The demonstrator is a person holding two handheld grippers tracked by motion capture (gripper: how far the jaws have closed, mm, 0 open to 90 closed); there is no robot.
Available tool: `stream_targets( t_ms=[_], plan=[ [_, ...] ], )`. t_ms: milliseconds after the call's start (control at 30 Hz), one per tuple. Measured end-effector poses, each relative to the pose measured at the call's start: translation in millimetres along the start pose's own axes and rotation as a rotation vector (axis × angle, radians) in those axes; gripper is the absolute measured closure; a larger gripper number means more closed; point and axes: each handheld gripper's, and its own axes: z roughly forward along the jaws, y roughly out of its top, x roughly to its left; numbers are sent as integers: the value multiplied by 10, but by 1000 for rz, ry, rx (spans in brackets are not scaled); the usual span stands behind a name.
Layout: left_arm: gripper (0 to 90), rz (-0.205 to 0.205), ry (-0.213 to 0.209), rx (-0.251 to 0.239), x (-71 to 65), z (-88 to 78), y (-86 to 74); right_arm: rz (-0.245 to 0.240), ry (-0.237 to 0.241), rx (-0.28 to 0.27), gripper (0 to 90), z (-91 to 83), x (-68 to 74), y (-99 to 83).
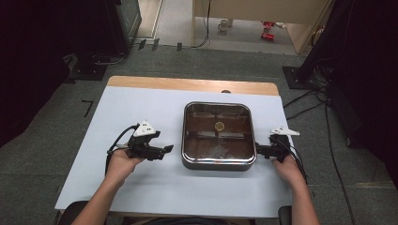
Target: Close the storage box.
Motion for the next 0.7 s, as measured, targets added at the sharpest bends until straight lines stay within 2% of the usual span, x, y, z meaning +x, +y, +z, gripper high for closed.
stream_targets(
  t_ms=[67,133,233,367,433,567,700],
  plan=[
    [216,21,10,30,-24,44,-56,0,0,0,133,0,0,0],
    [217,26,11,40,-29,56,-72,0,0,0,133,0,0,0],
    [217,4,-11,63,-25,110,-137,0,0,0,133,0,0,0],
    [218,-18,-2,112,-20,219,-217,1,0,0,133,0,0,0],
    [219,-15,11,140,-15,267,-241,0,0,0,133,0,0,0],
    [229,-40,12,164,4,333,-270,0,0,0,133,0,0,0],
    [218,-32,14,153,-1,344,-284,0,0,0,133,0,0,0]
  ],
)
